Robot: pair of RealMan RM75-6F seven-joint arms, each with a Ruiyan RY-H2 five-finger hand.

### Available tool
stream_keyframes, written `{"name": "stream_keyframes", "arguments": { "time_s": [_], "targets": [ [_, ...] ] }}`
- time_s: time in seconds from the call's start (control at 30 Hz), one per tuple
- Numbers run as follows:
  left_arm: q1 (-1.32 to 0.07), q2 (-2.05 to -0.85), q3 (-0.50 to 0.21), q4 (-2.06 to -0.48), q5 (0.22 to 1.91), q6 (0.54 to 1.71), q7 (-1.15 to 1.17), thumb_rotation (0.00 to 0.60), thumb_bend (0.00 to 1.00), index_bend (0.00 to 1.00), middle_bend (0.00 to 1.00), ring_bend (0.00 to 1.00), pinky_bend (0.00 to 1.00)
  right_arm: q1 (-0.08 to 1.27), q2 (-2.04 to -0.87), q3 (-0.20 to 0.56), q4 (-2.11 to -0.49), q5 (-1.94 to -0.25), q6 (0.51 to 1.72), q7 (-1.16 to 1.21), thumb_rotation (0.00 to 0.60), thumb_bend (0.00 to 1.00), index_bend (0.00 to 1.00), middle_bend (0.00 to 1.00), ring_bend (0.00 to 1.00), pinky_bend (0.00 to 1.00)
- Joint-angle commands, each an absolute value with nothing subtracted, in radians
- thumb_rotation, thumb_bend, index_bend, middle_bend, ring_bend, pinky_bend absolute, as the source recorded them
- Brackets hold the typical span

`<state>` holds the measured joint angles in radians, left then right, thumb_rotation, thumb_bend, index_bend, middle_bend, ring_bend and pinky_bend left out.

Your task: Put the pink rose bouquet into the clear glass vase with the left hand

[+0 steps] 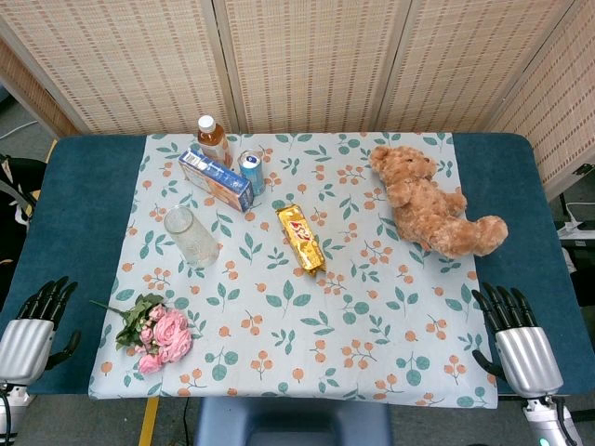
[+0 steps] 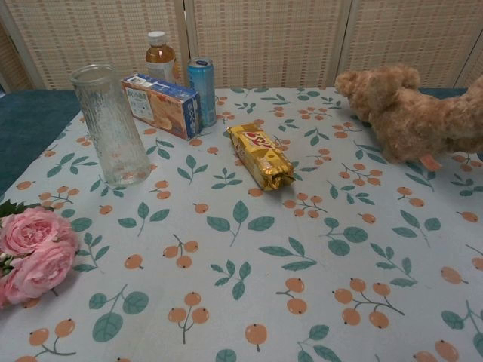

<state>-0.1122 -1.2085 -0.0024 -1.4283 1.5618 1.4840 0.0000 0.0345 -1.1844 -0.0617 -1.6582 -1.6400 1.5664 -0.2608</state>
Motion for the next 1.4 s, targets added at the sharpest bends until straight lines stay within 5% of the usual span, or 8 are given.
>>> {"name": "stream_keyframes", "arguments": {
  "time_s": [0.03, 0.3, 0.6, 1.0, 1.3, 1.4],
  "targets": [
    [-0.118, -1.206, 0.010, -1.438, 1.576, 1.469, -0.023, 0.600, 0.40, 0.00, 0.00, 0.00, 0.17, 0.034, -1.186, -0.059, -1.658, -1.640, 1.561, -0.263, 0.600, 0.08, 0.00, 0.00, 0.00, 0.00],
    [-0.189, -1.182, 0.063, -1.518, 1.577, 1.278, -0.046, 0.600, 0.38, 0.00, 0.00, 0.00, 0.17, 0.025, -1.174, -0.058, -1.663, -1.662, 1.574, -0.237, 0.600, 0.08, 0.00, 0.00, 0.00, 0.00],
    [-0.284, -1.195, 0.045, -1.612, 1.502, 1.099, 0.109, 0.600, 0.37, 0.00, 0.00, 0.00, 0.15, 0.021, -1.156, -0.063, -1.670, -1.683, 1.569, -0.207, 0.600, 0.08, 0.00, 0.00, 0.00, 0.00],
    [-0.349, -1.256, 0.023, -1.607, 1.356, 0.982, 0.317, 0.600, 0.37, 0.00, 0.00, 0.00, 0.11, 0.021, -1.139, -0.058, -1.674, -1.681, 1.553, -0.178, 0.600, 0.08, 0.00, 0.00, 0.00, 0.00],
    [-0.372, -1.292, 0.022, -1.570, 1.354, 0.980, 0.310, 0.600, 0.41, 0.47, 0.50, 0.33, 0.11, 0.020, -1.138, -0.056, -1.680, -1.678, 1.541, -0.182, 0.600, 0.08, 0.00, 0.00, 0.00, 0.00],
    [-0.365, -1.314, 0.021, -1.534, 1.409, 1.028, 0.245, 0.600, 0.44, 0.56, 0.59, 0.39, 0.11, 0.019, -1.137, -0.055, -1.682, -1.676, 1.539, -0.182, 0.600, 0.08, 0.00, 0.00, 0.00, 0.00]
  ]
}}
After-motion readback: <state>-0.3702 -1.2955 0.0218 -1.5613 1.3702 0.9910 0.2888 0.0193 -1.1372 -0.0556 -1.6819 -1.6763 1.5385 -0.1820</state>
